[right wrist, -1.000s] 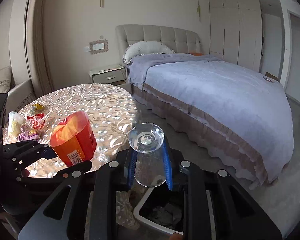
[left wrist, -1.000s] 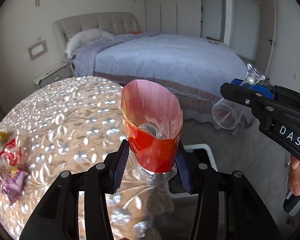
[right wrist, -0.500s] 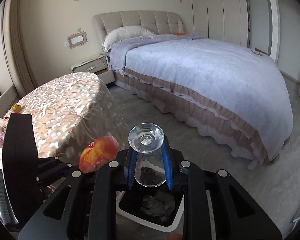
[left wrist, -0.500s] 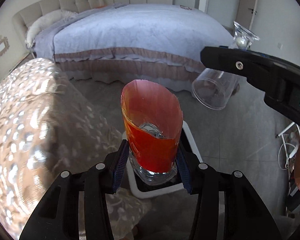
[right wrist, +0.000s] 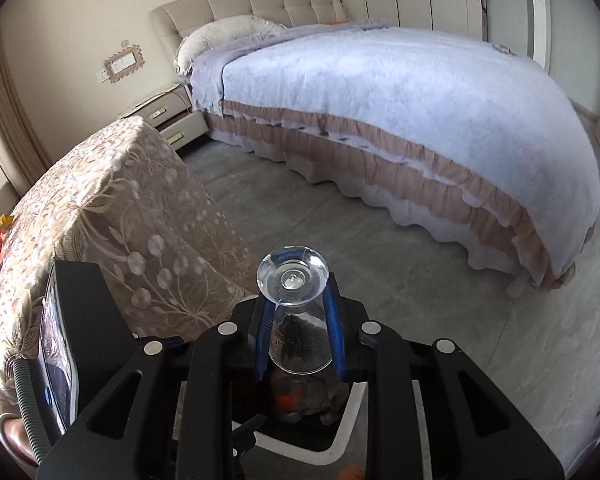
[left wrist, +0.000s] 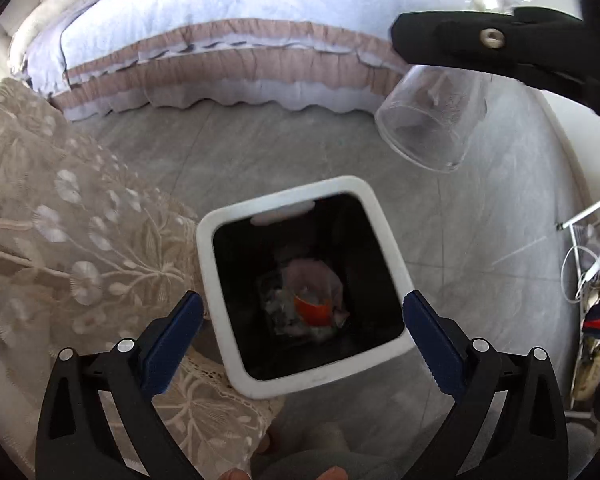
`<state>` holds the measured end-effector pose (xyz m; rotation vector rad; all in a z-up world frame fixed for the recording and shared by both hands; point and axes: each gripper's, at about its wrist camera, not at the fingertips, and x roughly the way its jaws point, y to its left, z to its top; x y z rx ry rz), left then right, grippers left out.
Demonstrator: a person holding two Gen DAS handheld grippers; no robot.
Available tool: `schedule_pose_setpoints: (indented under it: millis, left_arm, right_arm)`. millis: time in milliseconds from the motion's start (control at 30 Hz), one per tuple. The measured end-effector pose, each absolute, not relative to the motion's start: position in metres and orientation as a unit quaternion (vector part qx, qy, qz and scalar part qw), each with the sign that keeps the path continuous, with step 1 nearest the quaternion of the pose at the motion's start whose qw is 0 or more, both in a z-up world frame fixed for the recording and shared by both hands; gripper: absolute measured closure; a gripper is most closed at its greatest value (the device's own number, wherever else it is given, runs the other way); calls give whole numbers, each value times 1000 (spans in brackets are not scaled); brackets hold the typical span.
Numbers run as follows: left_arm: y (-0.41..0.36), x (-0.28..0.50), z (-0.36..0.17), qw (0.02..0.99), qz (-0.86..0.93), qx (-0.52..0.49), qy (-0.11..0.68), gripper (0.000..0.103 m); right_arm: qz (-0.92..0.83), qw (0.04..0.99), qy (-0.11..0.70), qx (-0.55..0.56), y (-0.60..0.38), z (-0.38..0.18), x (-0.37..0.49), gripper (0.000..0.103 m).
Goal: Collect trash
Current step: 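Open the left tool over the bin while the right tool releases the clear cup, then return both tools to the table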
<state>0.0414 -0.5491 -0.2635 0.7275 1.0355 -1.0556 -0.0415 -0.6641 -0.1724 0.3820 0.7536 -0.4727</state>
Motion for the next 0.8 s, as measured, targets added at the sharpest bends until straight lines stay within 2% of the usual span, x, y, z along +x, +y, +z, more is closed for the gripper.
schedule_pose_setpoints:
  millis: [167,333,467,533,600,800]
  left_arm:
    - [-543,34,-259,697,-458,343,432,5]
    - [-528,39,-229,718,-457,326,412,5]
    - [-518,43,-215,727,-454,311,410,5]
    - [-515,44,-211,720,-461,306,419,5]
    - [-511,42,-208,716,-467,305,421,5]
    - [-499,27,-193,723,-474,311,395,5]
  right_arm:
    - [-217,881,371,197,-672,-185,-37,77]
    - [-184,882,389,193,-672,-200,-24,77]
    - [-158,878,413,186,-666,-217,-12,77]
    - [-151,872,429,180,-662,-225,-5,74]
    - [-138,864,450,179,-659,-234,2,6]
    - [-166,859,457,161,-656,-235,5,4]
